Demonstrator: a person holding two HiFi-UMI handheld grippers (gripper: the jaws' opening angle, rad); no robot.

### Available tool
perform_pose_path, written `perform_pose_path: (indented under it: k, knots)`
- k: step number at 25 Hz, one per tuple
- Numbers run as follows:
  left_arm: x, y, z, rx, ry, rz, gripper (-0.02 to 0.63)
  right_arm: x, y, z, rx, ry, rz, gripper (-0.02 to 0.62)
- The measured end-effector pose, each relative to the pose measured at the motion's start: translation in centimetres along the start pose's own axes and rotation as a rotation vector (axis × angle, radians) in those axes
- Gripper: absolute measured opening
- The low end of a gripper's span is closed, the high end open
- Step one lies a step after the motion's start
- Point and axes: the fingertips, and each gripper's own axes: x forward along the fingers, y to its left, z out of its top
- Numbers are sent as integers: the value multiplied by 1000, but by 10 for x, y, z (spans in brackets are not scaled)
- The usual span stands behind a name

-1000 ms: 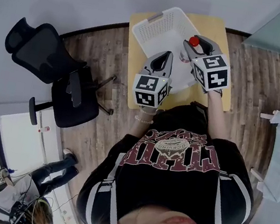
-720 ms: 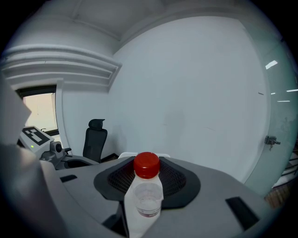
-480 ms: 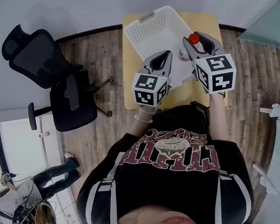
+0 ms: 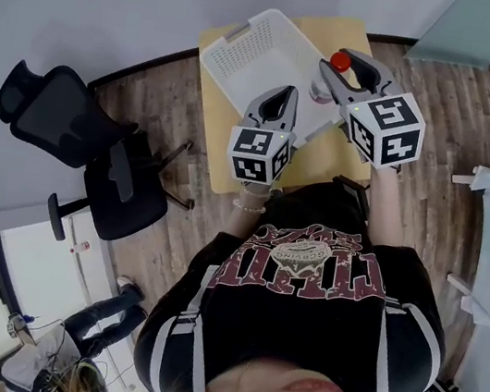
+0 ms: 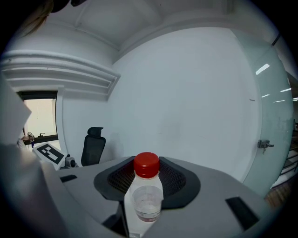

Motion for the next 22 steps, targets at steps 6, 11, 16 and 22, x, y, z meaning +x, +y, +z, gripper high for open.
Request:
perform_pose_path:
  k: [6,11,16,22]
  knots:
    - [8,-18,-2,7,6,-27,48,-26,-13,10,-12,-33,-28,167]
    - [14,-32,-2,14,8,-48,48,-46,-26,15,-10,-58,-62,167]
    - [20,-46,-3,22,11,-72,48,-62,-39,12,-6,-61,-96,167]
    - [30,-68,-7,31,25,-105,48,-82,-59,1,16,-53,-142,167]
